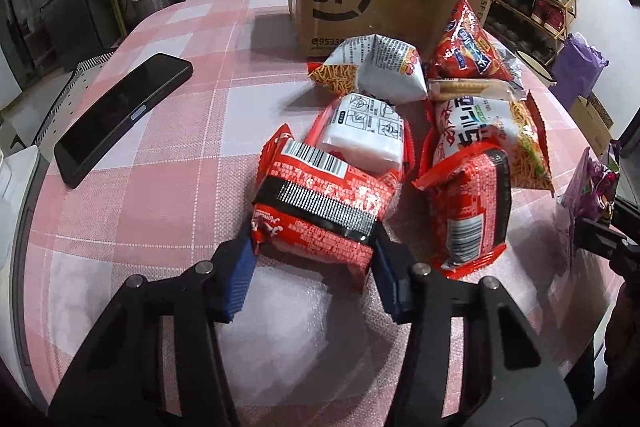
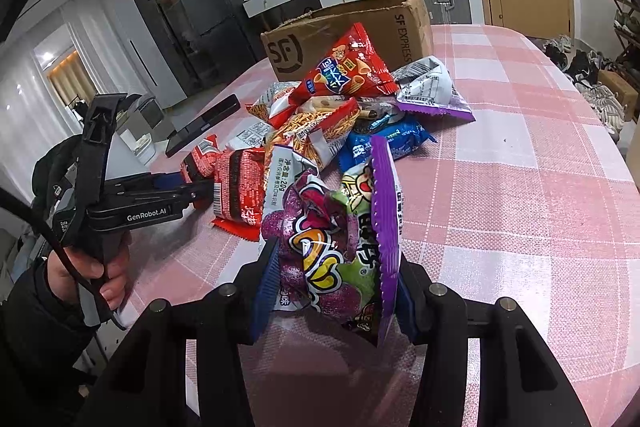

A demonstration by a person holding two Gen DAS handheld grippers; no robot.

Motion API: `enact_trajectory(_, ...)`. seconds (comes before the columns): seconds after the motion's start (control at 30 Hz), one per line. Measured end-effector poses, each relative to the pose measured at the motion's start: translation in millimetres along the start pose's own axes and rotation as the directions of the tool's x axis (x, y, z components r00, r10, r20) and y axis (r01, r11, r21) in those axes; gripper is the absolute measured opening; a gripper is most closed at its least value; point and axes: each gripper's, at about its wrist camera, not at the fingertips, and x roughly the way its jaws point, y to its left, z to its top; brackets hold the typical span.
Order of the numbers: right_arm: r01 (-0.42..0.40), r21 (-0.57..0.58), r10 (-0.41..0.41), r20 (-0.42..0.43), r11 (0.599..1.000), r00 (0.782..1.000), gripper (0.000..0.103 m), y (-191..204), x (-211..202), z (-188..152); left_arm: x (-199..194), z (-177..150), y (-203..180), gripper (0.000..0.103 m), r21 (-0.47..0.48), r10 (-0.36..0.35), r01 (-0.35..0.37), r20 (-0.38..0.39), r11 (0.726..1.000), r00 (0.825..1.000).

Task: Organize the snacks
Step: 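Grasp the red wafer pack with the left tool and lift it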

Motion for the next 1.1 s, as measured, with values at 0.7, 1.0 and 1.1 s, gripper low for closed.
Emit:
enact_trajectory(0.7, -0.015, -0.034, 0.018, 0.065, 0.999, 0.998, 0.05, 20, -28, 18, -70, 1, 2, 0.048, 0.016, 0.008, -0.009, 0.098, 1.0, 0.995)
enact_trajectory(1.0, -0.126, -0.036, 0.129, 0.135, 0.991, 0.982, 0.05, 38, -60, 65, -126, 36, -9, 0.049, 0.066, -0.026, 0.016, 0.15, 0.998, 0.988)
enact_trajectory(1.1, -0.129, -0.051, 0.135, 0.17, 0.99, 0.976, 0.05, 42, -74, 89, -150, 57, -13, 0.049, 0.094, -0.037, 0.019, 0.193, 0.995, 0.981)
